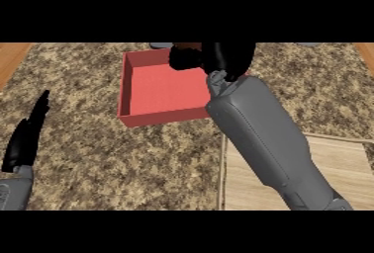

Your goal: Pick the sweet potato from the tray and place it in the cardboard box

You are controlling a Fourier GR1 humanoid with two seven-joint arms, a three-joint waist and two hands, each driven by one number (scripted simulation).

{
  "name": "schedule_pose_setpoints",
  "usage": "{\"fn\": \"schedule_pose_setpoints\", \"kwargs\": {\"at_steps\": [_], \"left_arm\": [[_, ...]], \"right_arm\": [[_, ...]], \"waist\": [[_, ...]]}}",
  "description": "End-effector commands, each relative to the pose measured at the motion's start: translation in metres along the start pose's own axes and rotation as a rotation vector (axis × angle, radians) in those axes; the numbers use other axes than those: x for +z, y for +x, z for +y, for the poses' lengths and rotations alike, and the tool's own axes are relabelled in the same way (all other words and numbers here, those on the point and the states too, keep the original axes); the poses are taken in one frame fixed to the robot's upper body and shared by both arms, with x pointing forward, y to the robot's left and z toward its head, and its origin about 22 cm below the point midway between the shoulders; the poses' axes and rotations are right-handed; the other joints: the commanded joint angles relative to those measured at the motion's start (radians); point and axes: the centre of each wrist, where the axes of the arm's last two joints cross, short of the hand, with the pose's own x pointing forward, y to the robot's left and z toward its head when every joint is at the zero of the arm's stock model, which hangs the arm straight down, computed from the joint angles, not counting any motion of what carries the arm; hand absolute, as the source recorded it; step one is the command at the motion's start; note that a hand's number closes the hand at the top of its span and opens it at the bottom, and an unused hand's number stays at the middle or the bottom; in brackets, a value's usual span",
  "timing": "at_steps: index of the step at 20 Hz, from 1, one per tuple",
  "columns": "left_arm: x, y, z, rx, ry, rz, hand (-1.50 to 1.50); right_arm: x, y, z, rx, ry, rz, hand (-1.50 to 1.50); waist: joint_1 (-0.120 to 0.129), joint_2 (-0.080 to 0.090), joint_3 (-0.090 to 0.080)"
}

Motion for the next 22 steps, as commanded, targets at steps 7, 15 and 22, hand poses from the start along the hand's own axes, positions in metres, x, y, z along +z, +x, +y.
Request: {"fn": "schedule_pose_setpoints", "kwargs": {"at_steps": [7,15,22], "left_arm": [[0.005,0.004,-0.009,-0.001,-0.014,-0.008,0.00],[-0.007,0.009,0.009,-0.007,-0.018,-0.038,0.00],[-0.002,0.006,-0.006,0.001,-0.020,-0.040,0.00]], "right_arm": [[-0.057,-0.015,0.050,-0.047,0.029,0.123,1.50],[-0.070,-0.036,0.068,-0.136,0.068,0.329,-1.50],[-0.073,-0.052,0.080,-0.197,0.033,0.262,-1.50]], "waist": [[0.020,0.007,0.000],[0.050,0.021,0.000],[0.049,0.025,0.001]]}}
